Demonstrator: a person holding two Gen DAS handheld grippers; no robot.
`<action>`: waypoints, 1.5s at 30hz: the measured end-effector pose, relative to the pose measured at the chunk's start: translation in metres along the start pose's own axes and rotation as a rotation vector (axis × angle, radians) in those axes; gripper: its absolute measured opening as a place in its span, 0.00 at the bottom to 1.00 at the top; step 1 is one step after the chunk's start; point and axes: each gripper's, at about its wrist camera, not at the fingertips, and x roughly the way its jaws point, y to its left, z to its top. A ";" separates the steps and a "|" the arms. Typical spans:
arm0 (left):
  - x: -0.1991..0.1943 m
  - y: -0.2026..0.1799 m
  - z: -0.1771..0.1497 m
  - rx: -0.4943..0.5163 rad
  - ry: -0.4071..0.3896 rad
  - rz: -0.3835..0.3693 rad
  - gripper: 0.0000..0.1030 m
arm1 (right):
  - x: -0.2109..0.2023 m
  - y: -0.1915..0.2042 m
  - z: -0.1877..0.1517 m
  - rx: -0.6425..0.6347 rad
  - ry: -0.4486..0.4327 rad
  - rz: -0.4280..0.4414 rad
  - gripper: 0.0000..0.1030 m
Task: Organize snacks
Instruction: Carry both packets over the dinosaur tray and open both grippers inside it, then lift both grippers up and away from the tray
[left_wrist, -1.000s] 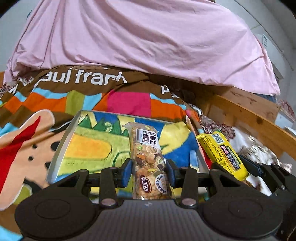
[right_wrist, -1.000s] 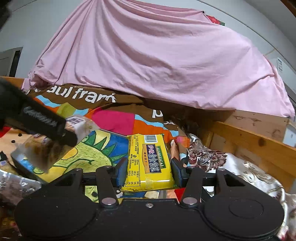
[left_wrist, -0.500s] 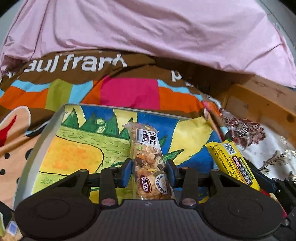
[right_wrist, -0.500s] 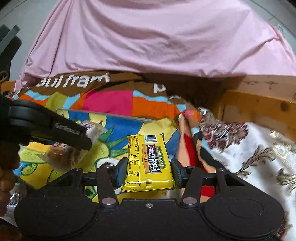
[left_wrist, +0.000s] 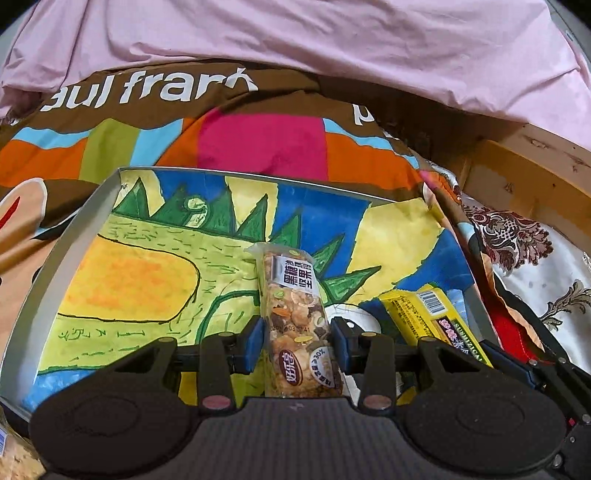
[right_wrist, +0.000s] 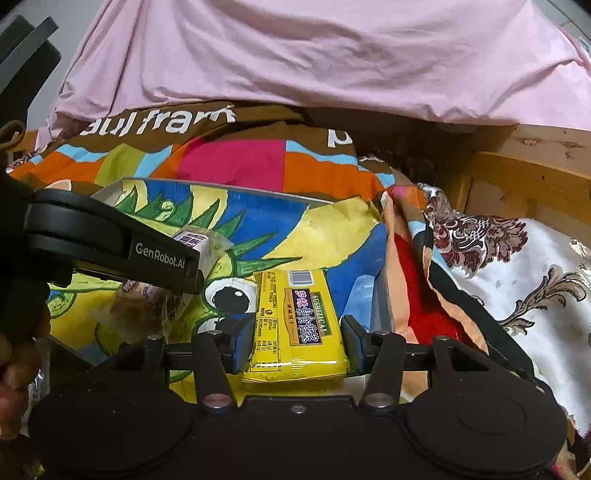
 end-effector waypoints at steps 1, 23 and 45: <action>0.001 0.000 0.000 0.000 0.006 -0.001 0.42 | 0.000 0.000 0.000 -0.003 0.004 -0.002 0.51; -0.111 0.028 0.004 -0.042 -0.174 -0.042 0.99 | -0.124 -0.017 0.024 0.122 -0.214 -0.065 0.99; -0.299 0.063 -0.056 0.089 -0.331 -0.016 1.00 | -0.316 0.033 -0.008 0.141 -0.418 -0.052 0.99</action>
